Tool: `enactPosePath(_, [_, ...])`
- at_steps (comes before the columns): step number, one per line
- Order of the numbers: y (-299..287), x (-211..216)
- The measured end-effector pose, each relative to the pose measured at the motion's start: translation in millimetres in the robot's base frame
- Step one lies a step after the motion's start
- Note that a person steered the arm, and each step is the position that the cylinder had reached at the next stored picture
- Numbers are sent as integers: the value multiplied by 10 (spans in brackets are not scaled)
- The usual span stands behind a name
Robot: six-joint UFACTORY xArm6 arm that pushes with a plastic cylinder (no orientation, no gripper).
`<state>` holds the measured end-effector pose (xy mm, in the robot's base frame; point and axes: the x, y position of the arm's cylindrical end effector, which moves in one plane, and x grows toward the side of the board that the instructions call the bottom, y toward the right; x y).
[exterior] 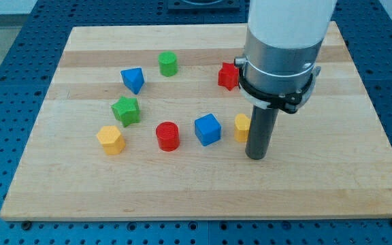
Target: Push yellow heart below the red star
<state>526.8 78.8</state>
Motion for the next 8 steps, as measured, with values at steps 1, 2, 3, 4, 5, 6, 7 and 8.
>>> enactPosePath(1, [0, -58])
enactPosePath(2, [0, -154])
enactPosePath(3, [0, -248])
enactPosePath(4, [-7, -302])
enactPosePath(5, [-108, -281])
enactPosePath(6, [-256, -249])
enactPosePath(7, [-259, -266])
enactPosePath(8, [-259, -344])
